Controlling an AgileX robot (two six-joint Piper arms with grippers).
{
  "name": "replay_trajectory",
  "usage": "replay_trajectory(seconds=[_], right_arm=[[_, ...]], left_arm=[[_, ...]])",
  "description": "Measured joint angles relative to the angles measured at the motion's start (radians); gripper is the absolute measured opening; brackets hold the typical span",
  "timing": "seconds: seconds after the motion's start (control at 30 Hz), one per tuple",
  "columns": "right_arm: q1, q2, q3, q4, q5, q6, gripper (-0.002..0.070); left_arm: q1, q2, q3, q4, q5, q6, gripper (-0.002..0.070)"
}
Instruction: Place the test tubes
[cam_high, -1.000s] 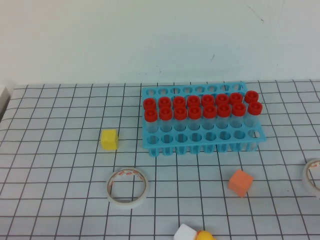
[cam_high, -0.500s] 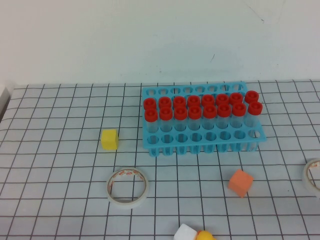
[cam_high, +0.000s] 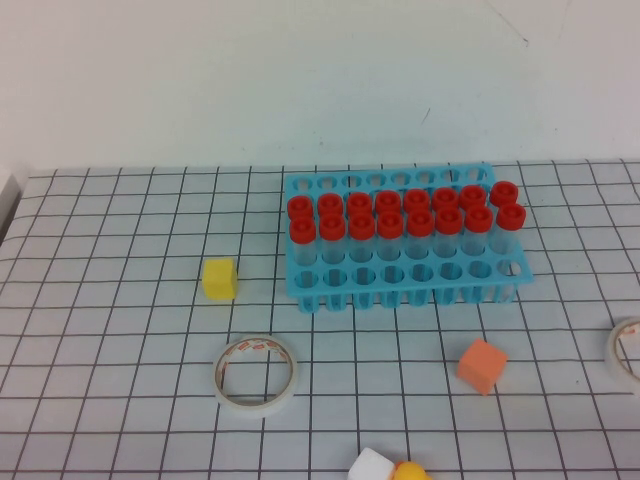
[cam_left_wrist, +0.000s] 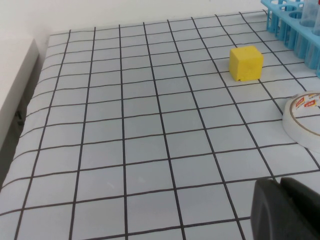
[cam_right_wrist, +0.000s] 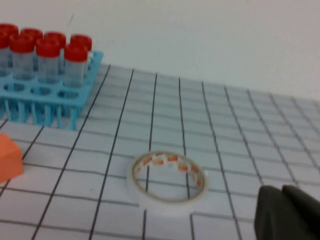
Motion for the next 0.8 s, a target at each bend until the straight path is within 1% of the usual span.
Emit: replay_trajectory(seconds=[0.07,0.13,0.2,0.47,0.8], right_arm=[[0.000,0.000,0.020,-0.007,0.053,0.072,-0.0001],[0.000,0.000,0.022,-0.013,0.128,0.100,-0.0001],[0.000,0.000,0.018,-0.015,0.150,0.112,-0.0001],[0.000,0.000,0.014,-0.020,0.162,0.150,-0.0001],[0.000,0.000,0.014,-0.020,0.162,0.156,-0.0001]], left_arm=[[0.000,0.000,0.000,0.000,0.000,0.000,-0.0001],[0.000,0.000,0.000,0.000,0.000,0.000,-0.0001],[0.000,0.000,0.000,0.000,0.000,0.000,-0.0001],[0.000,0.000,0.000,0.000,0.000,0.000,-0.0001],[0.000,0.000,0.000,0.000,0.000,0.004,-0.0001]])
